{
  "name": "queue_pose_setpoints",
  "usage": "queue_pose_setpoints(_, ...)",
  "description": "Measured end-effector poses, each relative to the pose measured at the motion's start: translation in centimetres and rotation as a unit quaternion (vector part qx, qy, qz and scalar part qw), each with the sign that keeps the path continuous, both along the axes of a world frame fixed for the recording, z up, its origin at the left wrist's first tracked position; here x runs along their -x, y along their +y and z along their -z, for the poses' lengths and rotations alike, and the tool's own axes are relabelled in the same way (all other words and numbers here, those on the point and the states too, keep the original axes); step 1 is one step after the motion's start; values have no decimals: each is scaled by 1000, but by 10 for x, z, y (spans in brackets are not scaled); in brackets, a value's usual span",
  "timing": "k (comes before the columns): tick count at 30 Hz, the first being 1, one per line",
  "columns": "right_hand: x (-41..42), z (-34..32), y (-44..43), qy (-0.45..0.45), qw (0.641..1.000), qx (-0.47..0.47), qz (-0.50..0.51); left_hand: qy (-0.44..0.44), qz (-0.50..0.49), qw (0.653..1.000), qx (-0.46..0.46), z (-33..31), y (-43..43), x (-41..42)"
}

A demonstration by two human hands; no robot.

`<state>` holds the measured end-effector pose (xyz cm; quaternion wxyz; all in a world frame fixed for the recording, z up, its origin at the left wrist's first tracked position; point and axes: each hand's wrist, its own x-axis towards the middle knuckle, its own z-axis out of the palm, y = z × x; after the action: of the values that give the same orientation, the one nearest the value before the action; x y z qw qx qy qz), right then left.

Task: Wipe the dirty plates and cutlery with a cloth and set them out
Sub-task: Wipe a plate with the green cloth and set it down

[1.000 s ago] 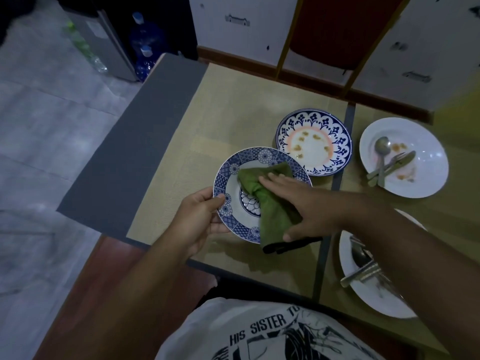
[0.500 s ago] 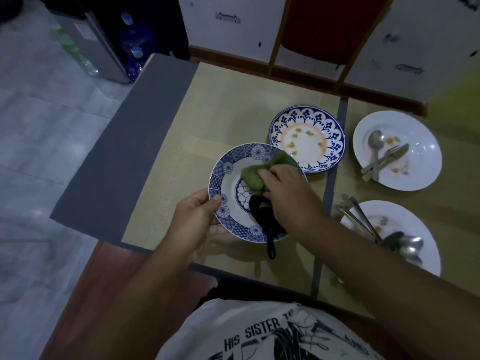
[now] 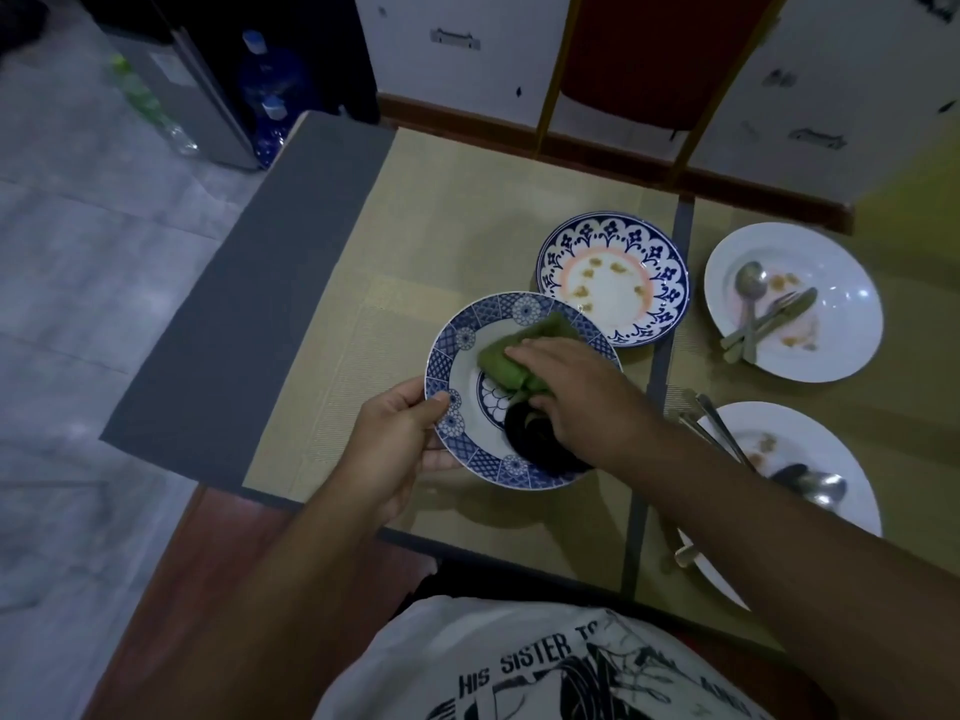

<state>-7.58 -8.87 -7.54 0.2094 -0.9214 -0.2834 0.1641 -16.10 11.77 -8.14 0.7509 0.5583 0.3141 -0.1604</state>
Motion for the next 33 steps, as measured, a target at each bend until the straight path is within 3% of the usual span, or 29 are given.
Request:
queue_pose_setpoints(4,16,-9,-11,119,991,-28,-60,9,-24,1000,-10,1,2,-4)
queue_pose_setpoints(8,32,-7,-17,123,986,-9,-115,11,-13,1000,-20,-2,7,-9)
queue_pose_setpoints(13,33,-5,-20,9,987,50,-150,22,-9,1000,4,-5,11,-13)
queue_pose_setpoints(20,29,-15,-15,-165,973,-45,-153,42,-21,999,17,-13,14,-20)
queue_pose_setpoints(23,21,-22,-14,-201,963,-66,-168,11,27,999,-32,-21,17,-24)
queue_pose_setpoints(25,16,-28,-15,-211,960,-74,-171,-42,90,986,-134,-26,22,-25)
queue_pose_setpoints(26,14,-31,-15,-214,959,-77,-172,-89,114,965,-218,-28,27,-24)
queue_pose_setpoints(28,9,-37,-15,-215,958,-79,-172,-234,153,881,-382,-36,37,-20)
queue_pose_setpoints(30,6,-40,-16,-211,959,-84,-170,-354,238,777,-463,-41,44,-16)
queue_pose_setpoints(33,2,-41,-17,-202,960,-94,-168,-408,343,655,-536,-39,41,-24)
